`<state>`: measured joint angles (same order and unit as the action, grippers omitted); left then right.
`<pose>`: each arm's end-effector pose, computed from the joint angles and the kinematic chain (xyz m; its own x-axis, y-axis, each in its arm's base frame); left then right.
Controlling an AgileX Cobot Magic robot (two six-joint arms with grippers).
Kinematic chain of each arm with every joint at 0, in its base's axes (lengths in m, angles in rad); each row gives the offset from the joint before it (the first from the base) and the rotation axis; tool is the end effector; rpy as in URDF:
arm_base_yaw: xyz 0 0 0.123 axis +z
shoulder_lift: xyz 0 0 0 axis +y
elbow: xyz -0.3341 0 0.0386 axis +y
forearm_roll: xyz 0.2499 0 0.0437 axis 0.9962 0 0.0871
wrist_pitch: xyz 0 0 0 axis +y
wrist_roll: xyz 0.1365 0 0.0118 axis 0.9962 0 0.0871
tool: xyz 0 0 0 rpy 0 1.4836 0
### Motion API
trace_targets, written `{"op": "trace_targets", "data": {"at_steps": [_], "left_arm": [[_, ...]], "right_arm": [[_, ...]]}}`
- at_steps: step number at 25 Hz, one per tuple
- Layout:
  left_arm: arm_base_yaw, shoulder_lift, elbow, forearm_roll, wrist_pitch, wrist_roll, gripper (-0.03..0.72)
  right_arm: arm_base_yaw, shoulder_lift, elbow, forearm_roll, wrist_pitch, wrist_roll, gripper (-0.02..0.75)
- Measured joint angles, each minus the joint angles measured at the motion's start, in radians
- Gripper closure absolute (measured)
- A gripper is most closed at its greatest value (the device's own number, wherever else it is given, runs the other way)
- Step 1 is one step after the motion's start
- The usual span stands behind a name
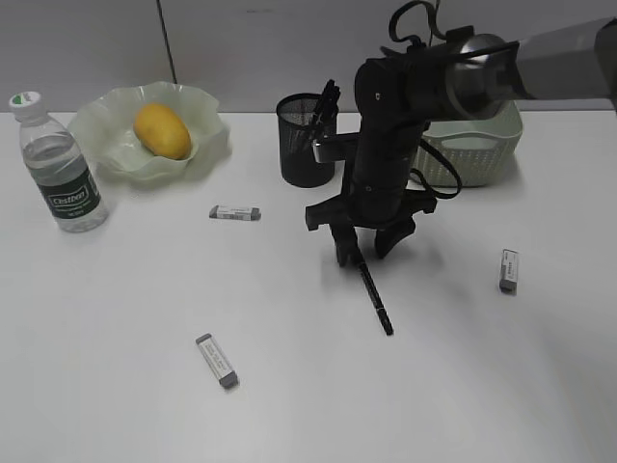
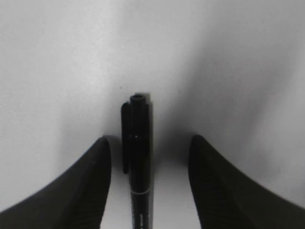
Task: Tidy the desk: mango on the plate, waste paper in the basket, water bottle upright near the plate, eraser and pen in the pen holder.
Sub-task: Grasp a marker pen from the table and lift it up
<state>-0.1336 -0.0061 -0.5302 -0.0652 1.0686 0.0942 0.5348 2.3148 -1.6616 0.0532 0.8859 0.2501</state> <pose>-0.0193 -0.0053 0.2659 -0.4135 0.1188 -0.9027 0.2105 0.9771 0.0322 0.4238 0.2576 0.0896 -0.9638 -0.2458 -0.1031 -0.2538 0.9645 0.0727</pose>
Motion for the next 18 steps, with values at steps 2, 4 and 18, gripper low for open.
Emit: {"op": "trace_targets", "data": {"at_steps": [2, 4, 18], "left_arm": [[0.000, 0.000, 0.000, 0.000, 0.000, 0.000, 0.243], [0.000, 0.000, 0.000, 0.000, 0.000, 0.000, 0.243], [0.000, 0.000, 0.000, 0.000, 0.000, 0.000, 0.243]], "right_arm": [[0.000, 0.001, -0.001, -0.014, 0.002, 0.017, 0.335], [0.000, 0.001, -0.001, -0.028, 0.008, 0.023, 0.398], [0.000, 0.012, -0.151, -0.029, 0.109, -0.023, 0.599]]}}
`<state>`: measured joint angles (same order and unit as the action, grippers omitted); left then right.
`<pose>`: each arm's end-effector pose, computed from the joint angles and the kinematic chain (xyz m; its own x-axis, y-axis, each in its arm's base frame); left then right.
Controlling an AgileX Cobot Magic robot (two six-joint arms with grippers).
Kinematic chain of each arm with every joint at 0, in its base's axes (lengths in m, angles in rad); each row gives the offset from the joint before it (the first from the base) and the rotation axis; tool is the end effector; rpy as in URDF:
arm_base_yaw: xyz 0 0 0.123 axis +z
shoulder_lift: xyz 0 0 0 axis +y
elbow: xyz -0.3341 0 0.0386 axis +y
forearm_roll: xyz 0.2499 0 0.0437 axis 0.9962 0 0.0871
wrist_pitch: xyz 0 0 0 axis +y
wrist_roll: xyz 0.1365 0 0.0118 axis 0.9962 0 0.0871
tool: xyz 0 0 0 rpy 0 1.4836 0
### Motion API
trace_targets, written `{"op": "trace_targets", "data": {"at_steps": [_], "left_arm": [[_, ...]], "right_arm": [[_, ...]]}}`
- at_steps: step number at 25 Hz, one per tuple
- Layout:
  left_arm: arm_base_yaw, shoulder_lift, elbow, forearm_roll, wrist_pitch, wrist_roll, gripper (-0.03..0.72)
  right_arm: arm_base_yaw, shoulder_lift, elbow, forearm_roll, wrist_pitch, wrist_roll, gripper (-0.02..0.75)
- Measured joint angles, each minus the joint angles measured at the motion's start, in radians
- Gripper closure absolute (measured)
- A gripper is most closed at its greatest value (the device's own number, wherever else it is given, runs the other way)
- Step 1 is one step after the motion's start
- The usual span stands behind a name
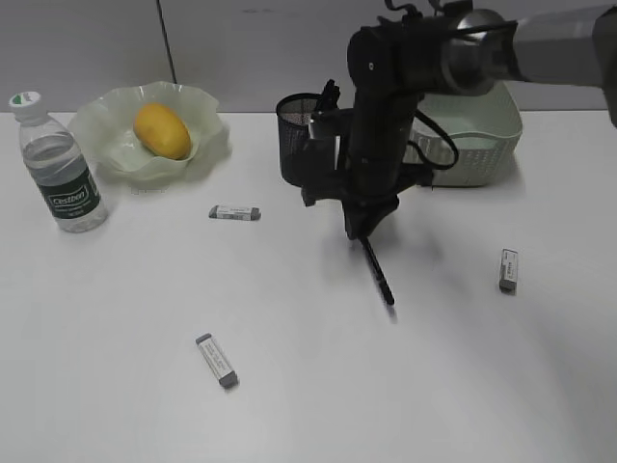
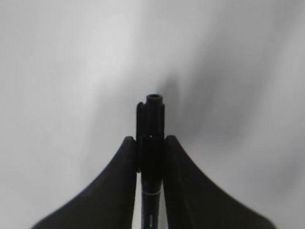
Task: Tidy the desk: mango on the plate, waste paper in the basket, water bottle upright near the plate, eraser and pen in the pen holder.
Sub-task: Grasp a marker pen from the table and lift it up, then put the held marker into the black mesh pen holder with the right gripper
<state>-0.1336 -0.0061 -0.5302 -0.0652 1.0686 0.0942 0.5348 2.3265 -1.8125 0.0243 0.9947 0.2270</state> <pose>-0.0193 -0.0053 0.2659 -0.4135 0.1188 -0.9027 0.2105 0.9771 0.0322 0.4430 0.2657 0.1194 -0.9482 -0.2852 -0.1398 -0.2950 0.9539 0.0550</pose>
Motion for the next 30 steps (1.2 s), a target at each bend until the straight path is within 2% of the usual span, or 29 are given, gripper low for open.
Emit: {"op": "trace_targets", "data": {"at_steps": [3, 6, 12, 19, 23, 30], "left_arm": [[0.000, 0.000, 0.000, 0.000, 0.000, 0.000, 0.243], [0.000, 0.000, 0.000, 0.000, 0.000, 0.000, 0.243], [0.000, 0.000, 0.000, 0.000, 0.000, 0.000, 0.243], [0.000, 0.000, 0.000, 0.000, 0.000, 0.000, 0.243], [0.000, 0.000, 0.000, 0.000, 0.000, 0.000, 0.243], [0.000, 0.000, 0.000, 0.000, 0.000, 0.000, 0.243]], "right_arm": [[0.000, -0.029, -0.060, 0.010, -0.024, -0.004, 0.599], [0.000, -0.092, -0.105, 0.025, -0.127, -0.008, 0.599], [0.000, -0.165, -0.123, 0.025, -0.521, -0.010, 0.599], [0.000, -0.123, -0.123, -0.060, -0.856, -0.011, 0.599], [0.000, -0.058, -0.123, -0.120, -0.944, -0.011, 0.599], [-0.009, 0.036, -0.122, -0.185, -1.008, -0.012, 0.599]]}}
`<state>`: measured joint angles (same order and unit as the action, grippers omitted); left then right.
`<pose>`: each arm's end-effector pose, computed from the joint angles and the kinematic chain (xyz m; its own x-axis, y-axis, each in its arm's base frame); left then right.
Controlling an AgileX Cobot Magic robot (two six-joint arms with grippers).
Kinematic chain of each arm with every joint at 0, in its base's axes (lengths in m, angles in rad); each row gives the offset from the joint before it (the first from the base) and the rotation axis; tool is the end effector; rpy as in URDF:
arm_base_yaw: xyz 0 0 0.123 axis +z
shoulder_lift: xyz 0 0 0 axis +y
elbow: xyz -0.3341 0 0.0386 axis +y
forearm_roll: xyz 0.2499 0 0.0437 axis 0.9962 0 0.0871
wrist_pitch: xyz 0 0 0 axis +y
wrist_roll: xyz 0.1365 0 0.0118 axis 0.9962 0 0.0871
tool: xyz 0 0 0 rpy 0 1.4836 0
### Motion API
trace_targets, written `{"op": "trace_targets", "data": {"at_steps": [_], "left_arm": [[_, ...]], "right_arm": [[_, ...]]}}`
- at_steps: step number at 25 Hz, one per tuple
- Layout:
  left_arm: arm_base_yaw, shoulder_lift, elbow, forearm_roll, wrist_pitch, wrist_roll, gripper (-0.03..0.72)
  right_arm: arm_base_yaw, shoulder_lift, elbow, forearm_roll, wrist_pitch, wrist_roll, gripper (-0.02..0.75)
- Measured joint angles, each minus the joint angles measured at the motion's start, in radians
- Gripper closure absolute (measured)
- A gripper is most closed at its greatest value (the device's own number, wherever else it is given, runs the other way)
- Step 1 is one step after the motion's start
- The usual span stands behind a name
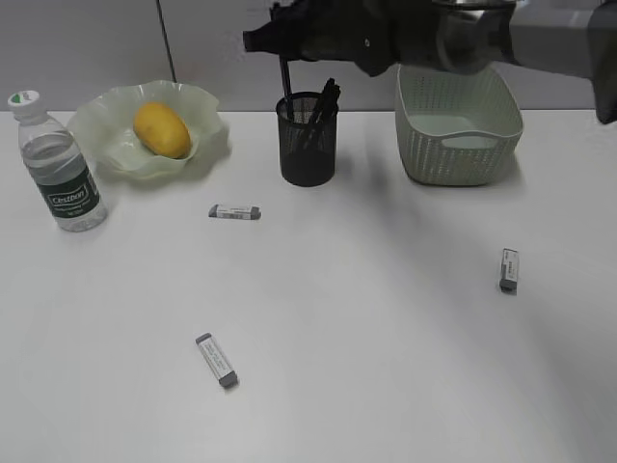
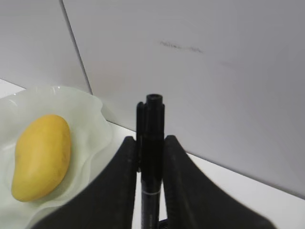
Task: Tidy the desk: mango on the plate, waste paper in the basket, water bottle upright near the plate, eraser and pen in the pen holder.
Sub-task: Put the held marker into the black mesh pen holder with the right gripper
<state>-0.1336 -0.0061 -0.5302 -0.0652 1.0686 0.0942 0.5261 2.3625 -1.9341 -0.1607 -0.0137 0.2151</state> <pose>-0.0193 -0.0053 0.2659 -0.4135 0.1188 -0.9027 0.2105 0.9771 0.0322 0.5533 0.3216 0.2220 -0.3053 -0.1144 -0.9454 -0.4881 0.8712 0.0522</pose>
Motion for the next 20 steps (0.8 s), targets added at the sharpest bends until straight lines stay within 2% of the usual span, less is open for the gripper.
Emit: {"op": "trace_targets", "data": {"at_steps": [4, 9, 11, 17, 20], "left_arm": [[0.000, 0.000, 0.000, 0.000, 0.000, 0.000, 0.243], [0.000, 0.000, 0.000, 0.000, 0.000, 0.000, 0.243], [0.000, 0.000, 0.000, 0.000, 0.000, 0.000, 0.243], [0.000, 0.000, 0.000, 0.000, 0.000, 0.000, 0.243], [0.000, 0.000, 0.000, 0.000, 0.000, 0.000, 0.243]], "right_arm": [[-0.003, 0.009, 0.001, -0.049, -0.002, -0.001, 0.599], [-0.003, 0.009, 0.001, -0.053, 0.014, -0.001, 0.594], [-0.003, 0.009, 0.001, -0.058, 0.026, -0.001, 0.550], [0.007, -0.003, 0.001, -0.055, 0.115, -0.002, 0.337], [0.008, -0.033, 0.001, -0.022, 0.197, -0.002, 0.300]]}}
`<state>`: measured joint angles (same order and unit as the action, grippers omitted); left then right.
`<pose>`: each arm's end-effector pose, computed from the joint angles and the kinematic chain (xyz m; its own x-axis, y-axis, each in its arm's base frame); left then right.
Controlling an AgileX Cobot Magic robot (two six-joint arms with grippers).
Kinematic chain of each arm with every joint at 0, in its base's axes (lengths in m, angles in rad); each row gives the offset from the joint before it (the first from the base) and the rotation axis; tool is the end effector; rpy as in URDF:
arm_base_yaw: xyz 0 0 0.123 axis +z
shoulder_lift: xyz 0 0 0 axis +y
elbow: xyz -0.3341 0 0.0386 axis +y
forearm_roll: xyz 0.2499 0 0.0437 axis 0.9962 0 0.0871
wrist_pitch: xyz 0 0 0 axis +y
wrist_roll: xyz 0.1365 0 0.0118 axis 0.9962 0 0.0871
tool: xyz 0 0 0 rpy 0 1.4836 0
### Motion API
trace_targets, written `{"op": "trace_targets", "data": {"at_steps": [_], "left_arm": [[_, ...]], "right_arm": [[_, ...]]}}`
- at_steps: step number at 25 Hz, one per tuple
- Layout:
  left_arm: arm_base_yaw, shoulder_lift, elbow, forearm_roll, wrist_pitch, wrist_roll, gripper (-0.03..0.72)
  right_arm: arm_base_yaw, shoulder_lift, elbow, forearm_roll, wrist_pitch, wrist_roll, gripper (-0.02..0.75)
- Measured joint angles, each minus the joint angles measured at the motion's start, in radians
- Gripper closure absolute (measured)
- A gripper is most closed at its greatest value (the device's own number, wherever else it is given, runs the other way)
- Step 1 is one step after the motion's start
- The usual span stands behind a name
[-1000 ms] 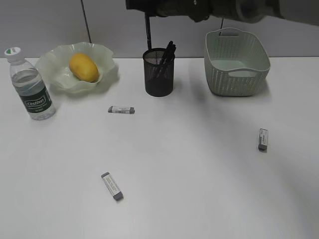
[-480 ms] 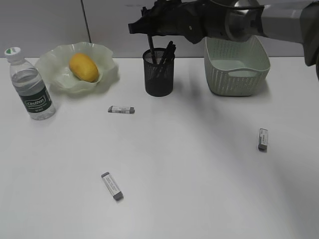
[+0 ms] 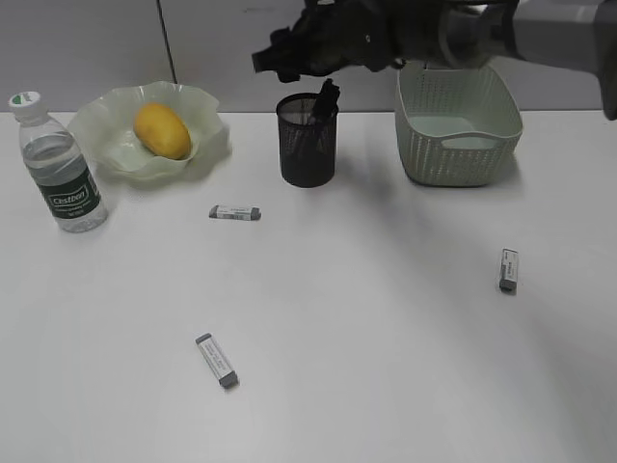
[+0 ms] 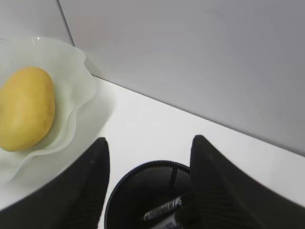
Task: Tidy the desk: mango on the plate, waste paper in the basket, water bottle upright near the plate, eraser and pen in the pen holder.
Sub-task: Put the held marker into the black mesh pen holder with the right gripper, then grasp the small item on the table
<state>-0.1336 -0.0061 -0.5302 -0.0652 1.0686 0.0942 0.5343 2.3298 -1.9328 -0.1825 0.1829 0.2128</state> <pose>-0.0193 -0.0053 0.2659 -0.4135 0.1188 -0.9027 0.2105 0.9771 0.0322 0.5411 0.3149 0.2180 -0.4207 -0.2103 -0.8825 -0.4702 0.8825 0.0138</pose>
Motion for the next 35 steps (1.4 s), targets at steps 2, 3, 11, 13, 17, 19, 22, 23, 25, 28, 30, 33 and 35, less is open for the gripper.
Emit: {"op": "trace_targets", "data": {"at_steps": [2, 3, 11, 13, 17, 19, 22, 23, 25, 28, 30, 33, 35], "left_arm": [[0.000, 0.000, 0.000, 0.000, 0.000, 0.000, 0.243], [0.000, 0.000, 0.000, 0.000, 0.000, 0.000, 0.243], [0.000, 0.000, 0.000, 0.000, 0.000, 0.000, 0.243], [0.000, 0.000, 0.000, 0.000, 0.000, 0.000, 0.243], [0.000, 0.000, 0.000, 0.000, 0.000, 0.000, 0.243], [0.000, 0.000, 0.000, 0.000, 0.000, 0.000, 0.243], [0.000, 0.000, 0.000, 0.000, 0.000, 0.000, 0.243], [0.000, 0.000, 0.000, 0.000, 0.000, 0.000, 0.243], [0.000, 0.000, 0.000, 0.000, 0.000, 0.000, 0.243], [0.000, 0.000, 0.000, 0.000, 0.000, 0.000, 0.243], [0.000, 0.000, 0.000, 0.000, 0.000, 0.000, 0.243], [0.000, 0.000, 0.000, 0.000, 0.000, 0.000, 0.243], [0.000, 0.000, 0.000, 0.000, 0.000, 0.000, 0.243]], "right_arm": [[0.000, -0.028, 0.000, 0.021, 0.073, 0.000, 0.296], [0.001, -0.046, 0.000, 0.031, 0.119, 0.000, 0.295], [0.016, -0.220, -0.001, 0.117, 0.662, -0.104, 0.291], [0.016, -0.254, -0.001, 0.119, 0.802, -0.122, 0.291], [0.014, -0.320, 0.051, 0.113, 0.949, -0.146, 0.291], [0.014, -0.361, 0.118, 0.099, 0.970, -0.150, 0.291], [0.014, -0.440, 0.261, 0.072, 0.987, -0.153, 0.291], [0.014, -0.471, 0.304, 0.066, 0.987, -0.153, 0.291], [0.014, -0.542, 0.412, 0.065, 0.979, -0.154, 0.291], [0.014, -0.653, 0.569, 0.065, 0.939, -0.154, 0.291], [0.006, -0.723, 0.663, 0.071, 0.913, -0.154, 0.291], [-0.048, -0.815, 0.795, 0.147, 0.878, -0.157, 0.291], [-0.104, -0.873, 0.861, 0.182, 0.861, -0.174, 0.291]]}}
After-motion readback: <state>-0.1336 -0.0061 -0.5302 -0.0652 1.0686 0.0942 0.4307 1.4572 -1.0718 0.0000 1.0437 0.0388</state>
